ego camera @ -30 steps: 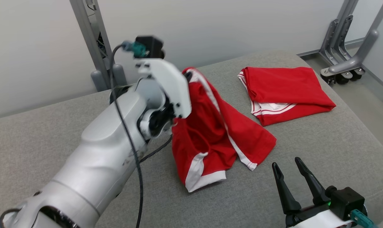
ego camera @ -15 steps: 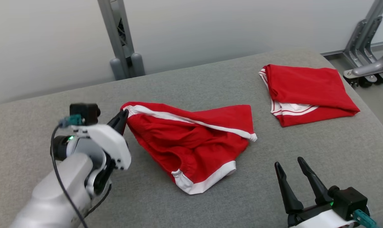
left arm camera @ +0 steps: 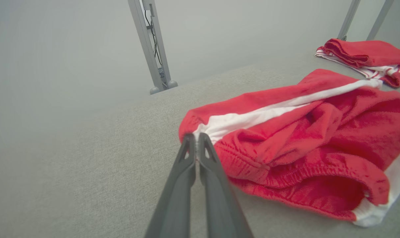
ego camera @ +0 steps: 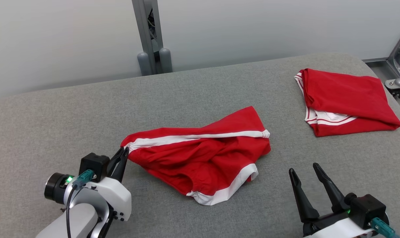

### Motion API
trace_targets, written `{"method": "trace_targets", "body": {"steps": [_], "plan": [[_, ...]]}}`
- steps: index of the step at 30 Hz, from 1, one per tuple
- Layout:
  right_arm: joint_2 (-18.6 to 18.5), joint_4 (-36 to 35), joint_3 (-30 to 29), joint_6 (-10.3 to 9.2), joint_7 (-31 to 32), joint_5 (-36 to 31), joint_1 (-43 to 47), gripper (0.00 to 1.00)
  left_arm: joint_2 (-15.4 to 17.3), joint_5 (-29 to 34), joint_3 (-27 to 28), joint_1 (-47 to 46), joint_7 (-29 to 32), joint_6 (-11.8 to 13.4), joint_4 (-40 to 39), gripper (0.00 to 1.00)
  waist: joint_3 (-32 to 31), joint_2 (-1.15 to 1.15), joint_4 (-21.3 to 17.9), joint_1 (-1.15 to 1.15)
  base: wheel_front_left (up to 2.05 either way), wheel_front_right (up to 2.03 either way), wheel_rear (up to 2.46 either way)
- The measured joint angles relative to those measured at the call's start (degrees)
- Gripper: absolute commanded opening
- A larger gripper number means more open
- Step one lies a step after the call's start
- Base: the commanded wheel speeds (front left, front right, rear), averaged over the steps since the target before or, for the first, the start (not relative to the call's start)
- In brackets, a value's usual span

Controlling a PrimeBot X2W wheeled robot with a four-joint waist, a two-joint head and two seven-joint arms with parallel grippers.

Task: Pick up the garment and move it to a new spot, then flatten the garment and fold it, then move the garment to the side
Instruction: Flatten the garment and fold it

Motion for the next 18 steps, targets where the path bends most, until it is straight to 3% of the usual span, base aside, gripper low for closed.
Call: {"method": "trace_targets", "body": {"steps": [4,13,14,15,16,18], "plan": [[-0.1,0.3,0.2,0.00,0.0,0.0,0.0,1.00,1.3,1.6,0.0,1.6,-0.1,0.8,-0.2,0.00,-0.4,0.00,0.6,0.00,0.00,0.00,0.00],[-0.1,0.8,0.4,0.00,0.0,0.0,0.1,1.00,-0.2,2.2,4.3,4.7,-0.2,1.8,-1.6,0.00,-1.3,0.00,1.4,0.00,0.00,0.00,0.00],[-0.1,0.8,0.4,0.00,0.0,0.0,0.1,1.00,-0.5,2.2,5.3,5.0,-0.2,2.1,-2.2,0.07,-1.4,0.00,1.5,0.00,0.00,0.00,0.00],[-0.1,0.8,0.4,0.00,0.0,-0.1,0.1,1.00,-0.9,2.3,6.4,5.3,-0.2,2.3,-2.7,0.45,-1.5,0.00,1.5,0.00,0.00,0.00,0.00],[-0.1,0.8,0.3,0.00,0.0,-0.1,0.1,1.00,-1.2,2.4,7.3,5.8,-0.3,2.7,-3.2,0.95,-1.5,0.00,1.6,0.00,0.00,0.00,0.00],[-0.1,0.8,0.3,0.00,0.0,-0.1,0.3,1.00,-1.8,2.4,8.9,7.3,-0.3,3.4,-3.7,1.00,-1.7,0.00,1.8,0.00,0.00,0.00,0.00]]}}
